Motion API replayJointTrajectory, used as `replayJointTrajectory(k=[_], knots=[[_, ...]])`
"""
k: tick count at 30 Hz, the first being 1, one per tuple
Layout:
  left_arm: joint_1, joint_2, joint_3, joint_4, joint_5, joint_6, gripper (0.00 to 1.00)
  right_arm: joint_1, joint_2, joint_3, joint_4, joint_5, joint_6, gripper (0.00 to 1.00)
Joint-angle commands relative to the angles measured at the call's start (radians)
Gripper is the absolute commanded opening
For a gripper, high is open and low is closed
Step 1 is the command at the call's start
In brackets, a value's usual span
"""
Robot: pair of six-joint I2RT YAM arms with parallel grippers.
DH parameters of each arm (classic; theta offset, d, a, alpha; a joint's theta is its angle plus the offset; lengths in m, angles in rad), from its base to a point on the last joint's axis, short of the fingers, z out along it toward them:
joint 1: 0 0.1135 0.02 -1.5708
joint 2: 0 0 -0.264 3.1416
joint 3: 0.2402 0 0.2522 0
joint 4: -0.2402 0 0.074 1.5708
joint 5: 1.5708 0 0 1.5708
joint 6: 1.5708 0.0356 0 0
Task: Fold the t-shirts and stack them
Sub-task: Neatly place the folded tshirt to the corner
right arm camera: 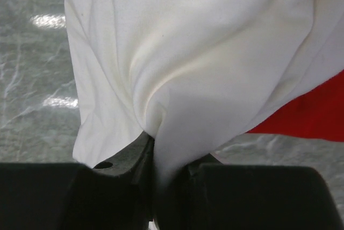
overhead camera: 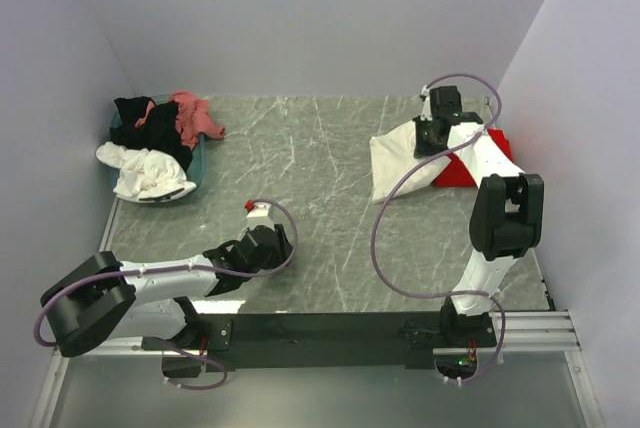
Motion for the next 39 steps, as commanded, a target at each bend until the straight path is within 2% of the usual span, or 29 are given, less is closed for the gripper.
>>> replayJointTrajectory(k=[1,9,25,39], knots=[[0.006,0.012,-0.001,0.018,0.022,-0.003,0.47,-0.043,0.016,0.119,-0.024,0.024,-0.127,0.00],[0.006,0.075,-0.004,0.020,0.037,-0.028,0.47,-0.114,0.040,0.265,-0.064,0.008,-0.195,0.00],[0.006,0.170,0.039,-0.034,0.057,-0.065,0.46,-0.281,0.051,0.372,-0.099,-0.072,-0.229,0.00],[0.000,0.222,0.105,-0.057,0.075,-0.057,0.46,-0.299,0.200,0.448,-0.119,-0.005,-0.232,0.00]])
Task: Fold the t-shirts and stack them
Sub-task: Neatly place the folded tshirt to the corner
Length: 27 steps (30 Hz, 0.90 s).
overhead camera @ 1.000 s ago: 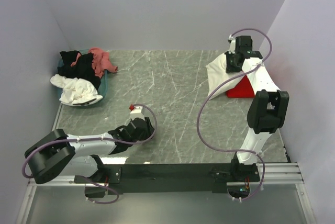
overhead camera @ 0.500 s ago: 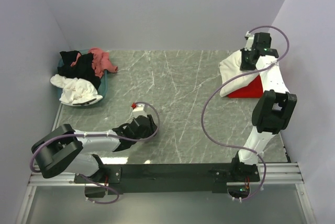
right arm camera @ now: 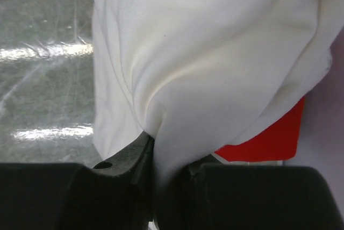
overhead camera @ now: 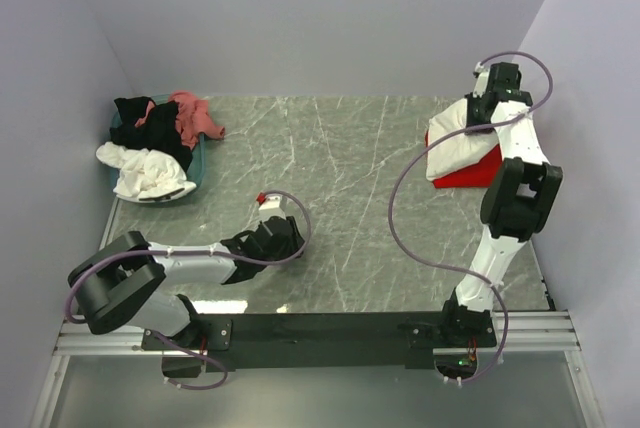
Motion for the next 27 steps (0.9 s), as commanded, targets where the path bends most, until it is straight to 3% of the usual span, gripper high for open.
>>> replayJointTrajectory(k=[1,7,15,16,17,20,24,25,27], knots=[[-0.004,0.045,-0.001,-0.110,0.047,-0.004,0.46,-0.002,0.027,0.055,0.012,0.025,-0.003,0.00],[-0.007,0.047,-0.007,-0.107,0.047,-0.004,0.46,-0.010,0.076,0.081,0.007,0.204,0.047,0.00],[-0.010,0.007,-0.041,-0.116,0.033,-0.015,0.46,-0.013,0.076,0.103,0.044,0.280,0.035,0.00],[-0.009,-0.002,-0.044,-0.118,0.032,-0.018,0.46,-0.013,0.079,0.109,0.039,0.286,0.035,0.05],[-0.009,-0.009,-0.050,-0.121,0.032,-0.021,0.46,-0.014,0.082,0.121,0.027,0.292,0.038,0.21],[-0.009,-0.033,-0.061,-0.127,0.030,-0.026,0.46,-0.013,0.093,0.141,0.001,0.289,0.064,0.45],[-0.010,-0.090,-0.066,-0.165,0.017,-0.030,0.47,-0.011,0.035,0.084,0.024,0.278,0.106,0.65],[-0.010,-0.119,-0.067,-0.174,0.012,-0.032,0.48,-0.011,0.020,0.069,0.030,0.275,0.110,0.76],[-0.010,-0.166,-0.072,-0.197,0.004,-0.035,0.50,-0.013,-0.032,0.023,0.048,0.274,0.127,0.87]])
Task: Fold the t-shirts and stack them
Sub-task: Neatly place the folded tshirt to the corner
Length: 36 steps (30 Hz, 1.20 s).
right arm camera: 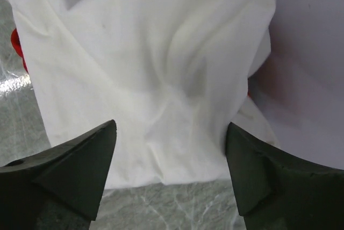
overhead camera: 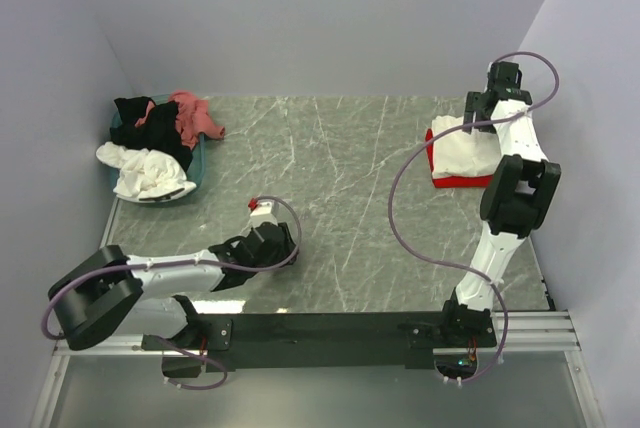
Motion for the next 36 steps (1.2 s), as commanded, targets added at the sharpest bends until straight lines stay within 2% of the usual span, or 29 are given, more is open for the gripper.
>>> replayJointTrajectory(k=[1,9,14,18,23,30,34,36], knots=[[-0.004,-0.072,-0.026,-0.122,-0.011,-0.013,0.50,-0.004,-0.129,-0.046,0.039,0.013,0.044,0.88],[-0.005,-0.241,-0.018,-0.219,-0.023,-0.014,0.55,0.032,-0.430,-0.365,0.152,-0.011,0.184,0.91],[-0.004,-0.334,0.006,-0.305,-0.037,-0.004,0.65,0.150,-0.625,-0.572,0.214,-0.005,0.244,0.92],[-0.005,-0.426,0.031,-0.364,-0.052,0.004,0.65,0.264,-0.752,-0.685,0.232,-0.011,0.280,0.92],[-0.005,-0.507,0.075,-0.453,-0.088,0.023,0.65,0.365,-0.951,-0.862,0.300,-0.134,0.352,0.93],[-0.005,-0.601,0.126,-0.522,-0.129,0.047,0.68,0.534,-1.122,-1.031,0.263,-0.185,0.424,0.93],[-0.005,-0.621,0.155,-0.578,-0.161,0.033,0.73,0.571,-1.182,-1.140,0.297,-0.263,0.467,0.93],[-0.005,-0.635,0.167,-0.605,-0.181,0.027,0.80,0.595,-1.191,-1.181,0.320,-0.287,0.477,0.93]])
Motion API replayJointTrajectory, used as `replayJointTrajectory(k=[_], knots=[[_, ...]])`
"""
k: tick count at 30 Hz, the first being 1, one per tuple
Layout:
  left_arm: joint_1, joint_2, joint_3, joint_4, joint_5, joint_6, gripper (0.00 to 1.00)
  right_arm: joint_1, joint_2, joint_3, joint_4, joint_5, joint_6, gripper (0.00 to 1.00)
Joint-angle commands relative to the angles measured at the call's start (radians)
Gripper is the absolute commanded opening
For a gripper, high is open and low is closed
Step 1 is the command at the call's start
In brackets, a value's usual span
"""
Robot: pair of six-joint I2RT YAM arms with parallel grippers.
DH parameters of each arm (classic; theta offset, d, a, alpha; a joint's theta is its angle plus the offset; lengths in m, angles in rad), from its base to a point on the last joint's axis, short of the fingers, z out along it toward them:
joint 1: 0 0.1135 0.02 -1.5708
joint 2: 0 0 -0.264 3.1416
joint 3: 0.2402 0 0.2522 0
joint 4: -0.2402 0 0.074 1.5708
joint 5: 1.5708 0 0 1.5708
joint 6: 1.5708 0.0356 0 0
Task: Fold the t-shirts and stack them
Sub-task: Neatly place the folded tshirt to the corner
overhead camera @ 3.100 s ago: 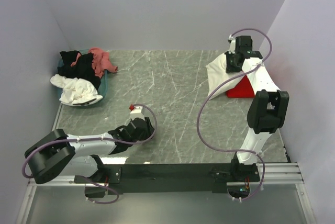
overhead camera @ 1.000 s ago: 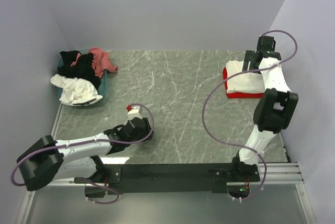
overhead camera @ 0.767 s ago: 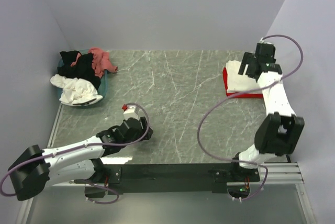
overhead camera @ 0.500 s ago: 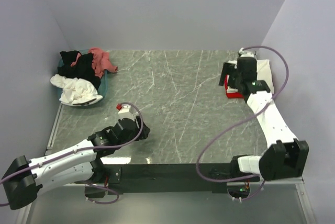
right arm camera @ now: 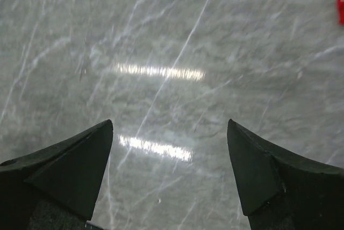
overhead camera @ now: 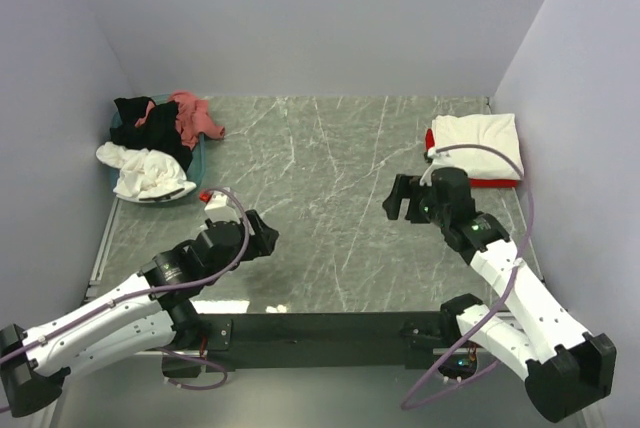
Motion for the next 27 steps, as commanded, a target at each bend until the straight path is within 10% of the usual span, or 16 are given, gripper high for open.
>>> replayJointTrajectory(k=[1,9,27], knots=[[-0.003,-0.025,0.055,-0.072,-0.060,0.006,0.80,0.041,-0.011,-0.059,0.068,-0.062,0.046,0.93],[-0.005,-0.091,0.091,-0.137,-0.109,0.004,0.99,0.084,0.019,-0.082,0.093,-0.019,0.059,0.93],[-0.005,-0.025,0.164,-0.155,-0.127,0.075,0.99,0.097,0.003,-0.075,0.082,0.032,0.050,0.93]])
